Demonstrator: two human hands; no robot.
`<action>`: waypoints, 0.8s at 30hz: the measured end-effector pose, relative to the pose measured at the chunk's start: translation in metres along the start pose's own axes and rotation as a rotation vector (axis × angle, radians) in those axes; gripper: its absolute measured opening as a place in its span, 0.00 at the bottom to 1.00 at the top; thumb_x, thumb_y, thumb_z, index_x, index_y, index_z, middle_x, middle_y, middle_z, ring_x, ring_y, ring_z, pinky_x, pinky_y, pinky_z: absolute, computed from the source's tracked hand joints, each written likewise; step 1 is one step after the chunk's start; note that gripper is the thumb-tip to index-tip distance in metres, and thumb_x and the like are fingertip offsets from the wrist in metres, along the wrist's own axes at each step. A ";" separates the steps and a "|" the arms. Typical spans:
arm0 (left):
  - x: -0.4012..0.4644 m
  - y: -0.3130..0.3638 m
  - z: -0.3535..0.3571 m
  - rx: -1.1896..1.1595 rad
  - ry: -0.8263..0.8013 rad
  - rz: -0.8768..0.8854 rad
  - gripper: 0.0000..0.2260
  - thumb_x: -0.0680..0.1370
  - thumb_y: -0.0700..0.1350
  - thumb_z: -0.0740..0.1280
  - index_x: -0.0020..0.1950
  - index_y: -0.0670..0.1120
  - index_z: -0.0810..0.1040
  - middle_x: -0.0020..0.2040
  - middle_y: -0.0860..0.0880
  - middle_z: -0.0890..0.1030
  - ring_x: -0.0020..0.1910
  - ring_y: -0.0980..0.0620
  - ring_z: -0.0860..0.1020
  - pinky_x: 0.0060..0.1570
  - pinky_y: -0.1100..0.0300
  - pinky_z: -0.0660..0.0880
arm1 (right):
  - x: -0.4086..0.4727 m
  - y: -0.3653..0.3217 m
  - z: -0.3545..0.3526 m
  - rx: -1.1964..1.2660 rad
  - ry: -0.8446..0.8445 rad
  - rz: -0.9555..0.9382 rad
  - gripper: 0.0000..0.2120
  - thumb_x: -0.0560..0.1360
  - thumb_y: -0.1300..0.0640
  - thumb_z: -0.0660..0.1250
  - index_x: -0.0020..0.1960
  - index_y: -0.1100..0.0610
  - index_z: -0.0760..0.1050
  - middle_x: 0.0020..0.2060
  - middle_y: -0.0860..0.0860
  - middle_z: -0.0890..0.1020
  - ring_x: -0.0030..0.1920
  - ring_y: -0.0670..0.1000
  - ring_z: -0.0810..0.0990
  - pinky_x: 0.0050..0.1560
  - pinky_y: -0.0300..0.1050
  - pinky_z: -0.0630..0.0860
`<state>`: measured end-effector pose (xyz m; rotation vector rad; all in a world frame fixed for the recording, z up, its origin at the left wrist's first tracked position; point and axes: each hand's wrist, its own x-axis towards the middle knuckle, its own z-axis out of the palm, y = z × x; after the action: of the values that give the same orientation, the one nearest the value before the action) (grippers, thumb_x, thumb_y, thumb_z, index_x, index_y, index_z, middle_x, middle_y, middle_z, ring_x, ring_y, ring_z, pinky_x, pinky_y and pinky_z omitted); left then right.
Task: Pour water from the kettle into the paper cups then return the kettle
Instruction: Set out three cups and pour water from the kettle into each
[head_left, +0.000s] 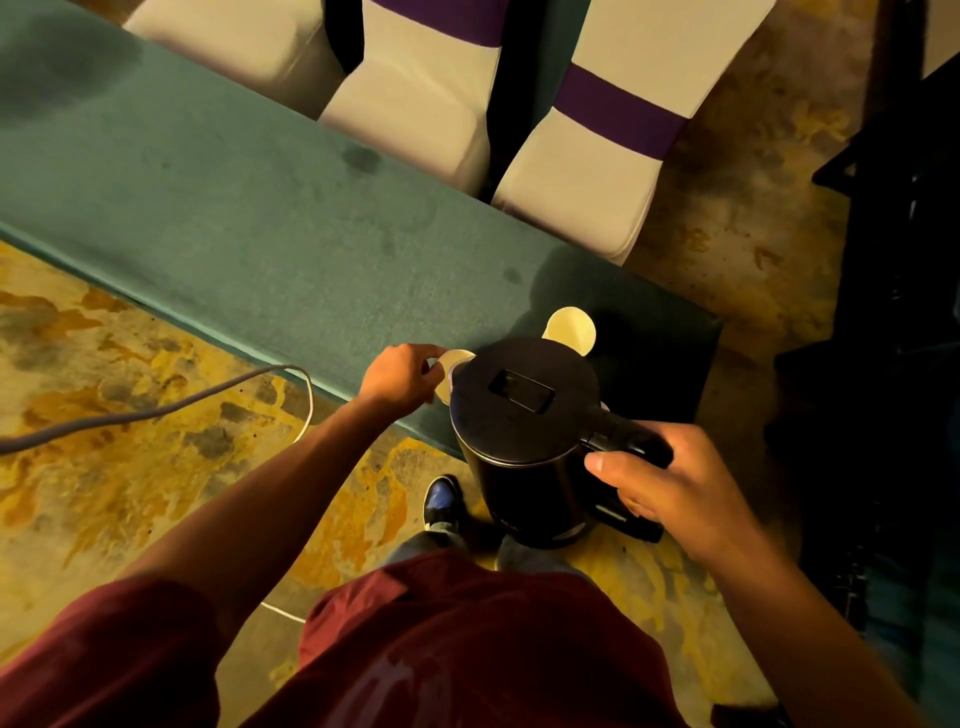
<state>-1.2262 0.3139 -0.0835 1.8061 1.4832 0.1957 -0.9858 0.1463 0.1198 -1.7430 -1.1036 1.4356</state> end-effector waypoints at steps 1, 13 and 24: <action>-0.001 -0.001 0.000 -0.001 0.001 0.001 0.11 0.78 0.53 0.66 0.56 0.56 0.85 0.24 0.56 0.75 0.26 0.73 0.75 0.24 0.68 0.63 | -0.001 0.002 0.003 0.005 0.002 0.008 0.12 0.71 0.52 0.72 0.29 0.46 0.78 0.21 0.44 0.70 0.22 0.41 0.68 0.25 0.36 0.64; -0.002 0.000 -0.002 0.019 -0.053 0.044 0.14 0.77 0.45 0.64 0.58 0.52 0.85 0.28 0.52 0.82 0.33 0.54 0.83 0.39 0.59 0.78 | -0.006 0.027 0.024 -0.001 0.091 0.057 0.17 0.75 0.59 0.75 0.30 0.46 0.80 0.20 0.43 0.73 0.22 0.39 0.72 0.26 0.32 0.66; -0.005 0.004 0.001 0.019 -0.072 0.064 0.14 0.78 0.45 0.64 0.59 0.51 0.84 0.30 0.50 0.84 0.31 0.55 0.82 0.36 0.60 0.77 | -0.011 0.041 0.041 -0.012 0.128 0.101 0.24 0.77 0.63 0.73 0.26 0.46 0.75 0.20 0.41 0.74 0.23 0.38 0.73 0.27 0.31 0.67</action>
<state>-1.2237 0.3092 -0.0799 1.8577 1.3831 0.1471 -1.0175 0.1159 0.0801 -1.8949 -0.9707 1.3577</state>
